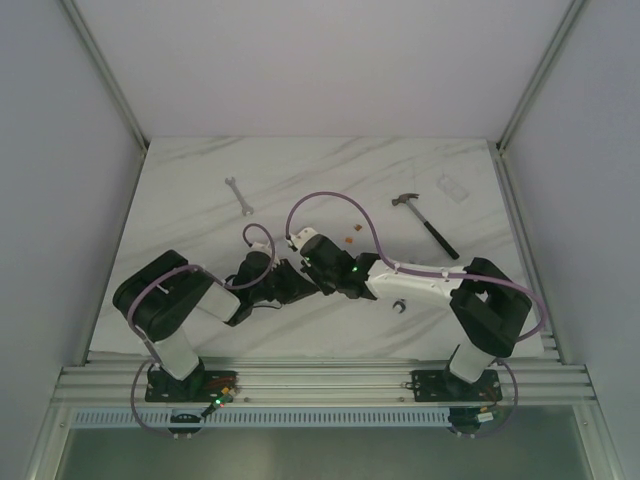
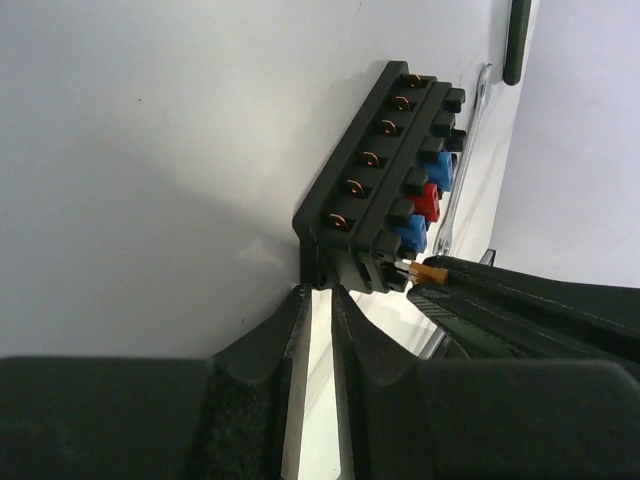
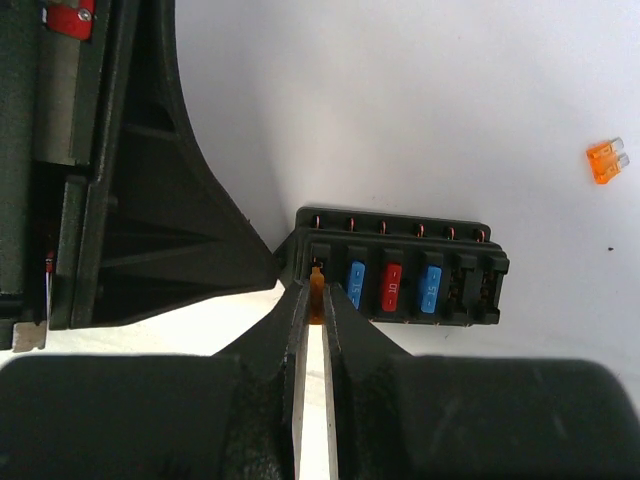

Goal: Snap on the fuse box
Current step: Install the fuse at the fuse box base.

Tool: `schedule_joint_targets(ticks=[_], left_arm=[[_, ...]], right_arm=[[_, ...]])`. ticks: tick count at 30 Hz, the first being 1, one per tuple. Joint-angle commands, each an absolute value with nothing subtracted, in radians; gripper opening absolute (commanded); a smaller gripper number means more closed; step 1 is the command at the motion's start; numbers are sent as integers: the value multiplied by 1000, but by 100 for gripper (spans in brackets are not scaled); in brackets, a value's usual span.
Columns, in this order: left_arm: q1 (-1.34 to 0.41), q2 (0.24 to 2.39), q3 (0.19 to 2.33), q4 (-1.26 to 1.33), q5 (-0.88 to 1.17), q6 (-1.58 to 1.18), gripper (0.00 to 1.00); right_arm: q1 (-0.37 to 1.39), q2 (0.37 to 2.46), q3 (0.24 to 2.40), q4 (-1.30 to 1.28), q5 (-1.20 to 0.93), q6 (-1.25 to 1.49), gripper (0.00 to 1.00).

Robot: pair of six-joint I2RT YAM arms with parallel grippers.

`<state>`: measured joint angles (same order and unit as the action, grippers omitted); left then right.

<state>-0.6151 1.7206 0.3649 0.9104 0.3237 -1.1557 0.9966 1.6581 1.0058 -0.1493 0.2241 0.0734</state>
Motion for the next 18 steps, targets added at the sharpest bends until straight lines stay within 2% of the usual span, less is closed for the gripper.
schedule_joint_targets(ticks=[1,10,18], left_arm=[[-624,1743,363,906,265,-1182,23],[-626,1742,358,833,219,-1192,17],[-626,1743,355,826,213,-1195,17]], right_arm=[[1003,1672,994,-133,219,65,0],[1002,1683,994,-141,212,69,0],[1002,1683,996,-146,231,74,0]])
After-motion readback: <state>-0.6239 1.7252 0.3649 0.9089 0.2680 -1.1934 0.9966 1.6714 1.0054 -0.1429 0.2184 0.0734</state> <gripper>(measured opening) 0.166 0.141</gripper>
